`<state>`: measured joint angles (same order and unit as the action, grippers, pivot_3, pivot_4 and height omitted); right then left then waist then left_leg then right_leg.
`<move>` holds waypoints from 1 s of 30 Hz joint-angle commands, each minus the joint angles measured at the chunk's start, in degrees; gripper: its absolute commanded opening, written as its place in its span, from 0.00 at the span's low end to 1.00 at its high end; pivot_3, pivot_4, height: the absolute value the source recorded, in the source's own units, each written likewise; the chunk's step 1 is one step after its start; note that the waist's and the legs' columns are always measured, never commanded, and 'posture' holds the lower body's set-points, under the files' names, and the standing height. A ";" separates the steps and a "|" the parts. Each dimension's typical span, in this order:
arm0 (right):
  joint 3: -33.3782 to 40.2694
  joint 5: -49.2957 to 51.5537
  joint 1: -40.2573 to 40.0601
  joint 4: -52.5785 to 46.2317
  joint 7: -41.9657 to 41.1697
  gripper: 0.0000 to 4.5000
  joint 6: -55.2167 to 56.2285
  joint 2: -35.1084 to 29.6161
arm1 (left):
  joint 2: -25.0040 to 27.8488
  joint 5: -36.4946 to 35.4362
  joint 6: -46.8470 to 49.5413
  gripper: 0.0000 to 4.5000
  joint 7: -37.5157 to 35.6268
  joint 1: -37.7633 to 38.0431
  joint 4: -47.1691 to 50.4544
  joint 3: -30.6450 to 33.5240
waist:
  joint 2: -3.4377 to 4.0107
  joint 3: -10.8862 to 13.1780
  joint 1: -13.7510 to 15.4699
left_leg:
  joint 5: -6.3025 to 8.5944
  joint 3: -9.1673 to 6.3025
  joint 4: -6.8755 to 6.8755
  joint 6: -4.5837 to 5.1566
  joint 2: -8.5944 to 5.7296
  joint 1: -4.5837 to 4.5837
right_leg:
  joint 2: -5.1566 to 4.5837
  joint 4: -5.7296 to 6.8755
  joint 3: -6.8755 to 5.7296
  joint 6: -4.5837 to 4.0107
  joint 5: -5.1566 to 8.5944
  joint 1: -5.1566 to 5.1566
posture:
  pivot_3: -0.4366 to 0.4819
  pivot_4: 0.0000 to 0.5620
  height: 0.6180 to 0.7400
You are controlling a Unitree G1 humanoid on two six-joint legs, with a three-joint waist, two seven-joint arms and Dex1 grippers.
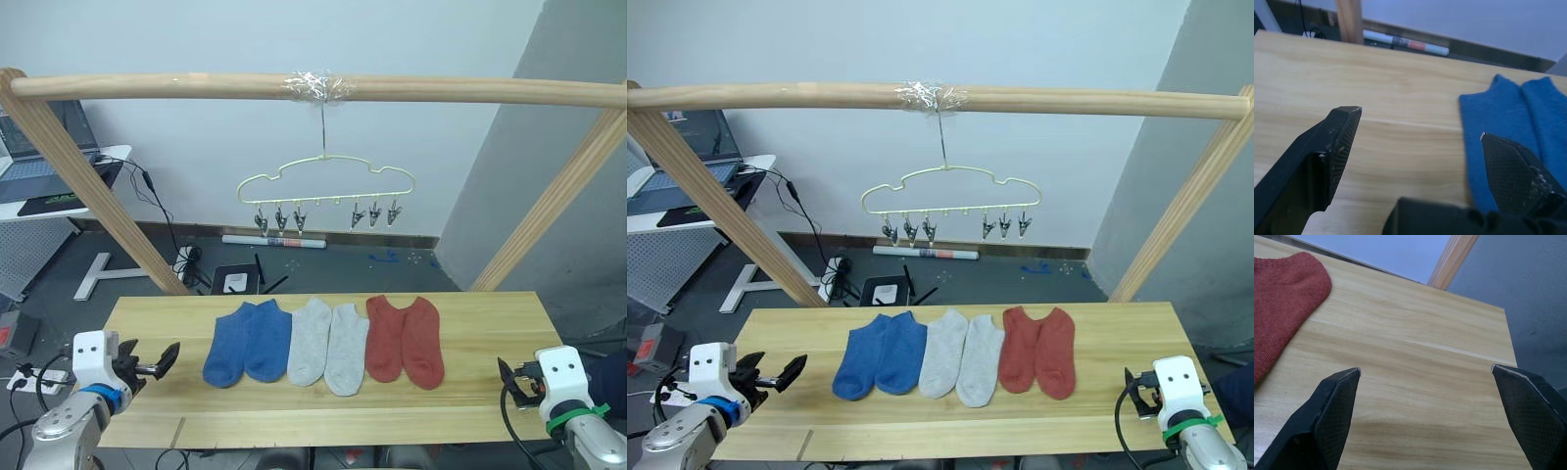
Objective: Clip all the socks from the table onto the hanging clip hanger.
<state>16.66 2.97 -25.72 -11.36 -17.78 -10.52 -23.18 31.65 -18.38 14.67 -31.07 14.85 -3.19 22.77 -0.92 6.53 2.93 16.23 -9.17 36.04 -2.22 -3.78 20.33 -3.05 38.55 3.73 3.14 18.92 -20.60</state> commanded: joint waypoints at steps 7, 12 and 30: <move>-0.31 5.04 6.00 -8.71 -7.13 1.00 -2.98 -4.69 | -1.52 -5.97 6.85 0.68 1.24 -2.33 23.80 -2.12 | -0.03 0.66 0.04 | -0.02 0.00 0.05 -0.02 0.01 0.13 | 0.02 0.01 -0.03 -0.10 -0.07 0.15 | 0.61 0.21 1.00; -3.58 9.11 10.48 -14.28 -12.55 1.00 -6.42 -7.16 | -2.06 -5.74 10.58 0.48 4.00 -9.60 26.98 -6.52 | -0.11 1.06 0.07 | -0.03 -0.04 0.06 -0.04 -0.01 0.36 | 0.02 0.03 -0.10 -0.21 -0.15 0.00 | 0.60 0.22 1.00; -13.53 24.00 35.96 -21.75 -21.53 1.00 -17.16 -9.47 | -9.09 1.16 2.67 0.48 9.02 -26.33 18.01 -13.66 | -0.84 2.36 -0.21 | -0.22 0.03 0.08 -0.37 -0.03 0.81 | 0.02 0.03 -0.31 -0.19 -0.21 -0.53 | 0.55 0.28 1.00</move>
<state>3.04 26.02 9.61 -32.26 -38.80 -28.09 -32.76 23.20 -17.63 18.86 -23.04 -10.13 14.72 9.23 -1.76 8.89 2.72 16.00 -9.14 36.13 -2.60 -3.81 21.16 -3.03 38.59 3.41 2.94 18.71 -21.16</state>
